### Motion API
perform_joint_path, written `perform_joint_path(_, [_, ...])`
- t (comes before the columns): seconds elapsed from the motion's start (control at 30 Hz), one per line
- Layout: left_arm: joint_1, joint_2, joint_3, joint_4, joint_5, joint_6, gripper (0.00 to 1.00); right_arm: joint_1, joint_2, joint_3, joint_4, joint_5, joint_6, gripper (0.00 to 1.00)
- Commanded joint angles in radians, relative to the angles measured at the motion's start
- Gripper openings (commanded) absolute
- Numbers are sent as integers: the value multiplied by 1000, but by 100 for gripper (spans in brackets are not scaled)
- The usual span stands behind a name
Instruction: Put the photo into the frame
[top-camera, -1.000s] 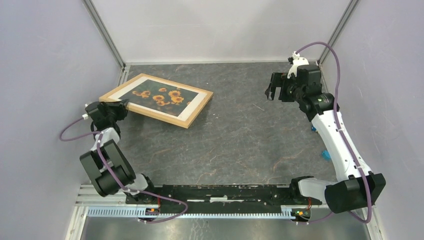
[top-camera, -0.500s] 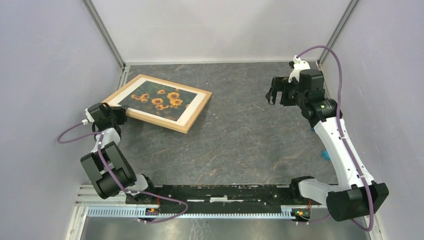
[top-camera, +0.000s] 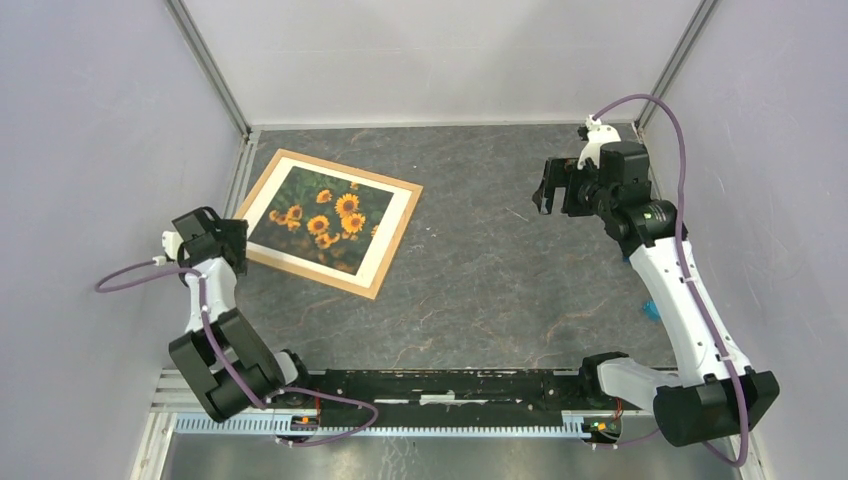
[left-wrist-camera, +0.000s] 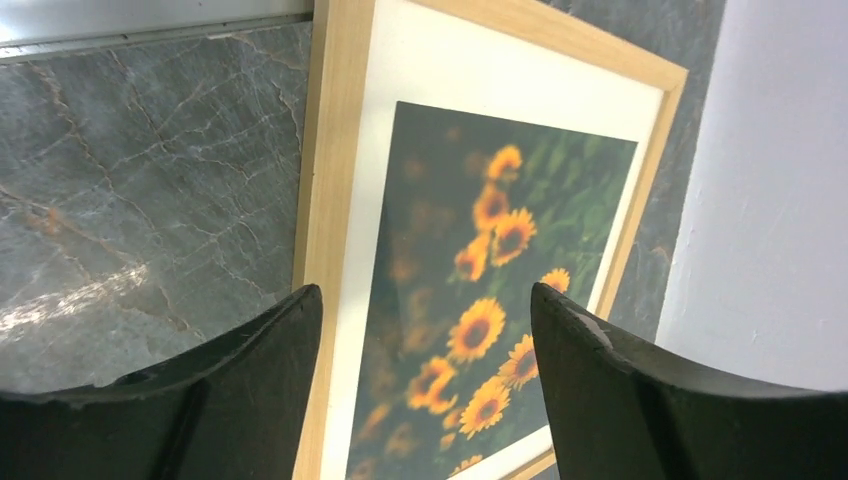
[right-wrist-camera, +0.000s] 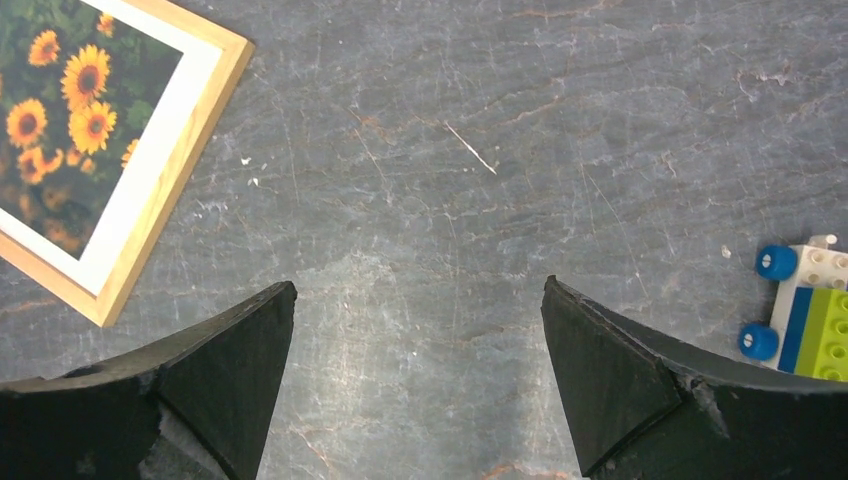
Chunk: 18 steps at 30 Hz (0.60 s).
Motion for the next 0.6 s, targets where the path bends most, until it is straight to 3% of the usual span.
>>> perform_joint_path(0.0, [-13,-100,63,-83,-46,23,82,3,-40,28,-46,31,-40,98])
perform_joint_path(0.07, [-79,-131,90,-68,-2,78,83,2,-64,44,-74,43,-65,98])
perform_joint_path(0.4, [-781,-342,433,-39,128,517,88,2,-249,48,-34,47,-162,98])
perform_joint_path(0.5, [-881,-408,535,-78,144,613,92,2,-305,30,13,70,-156,98])
perform_joint_path(0.57, [-891,-462,559,-72,182,636,94,2,-335,26,29,83,-156,98])
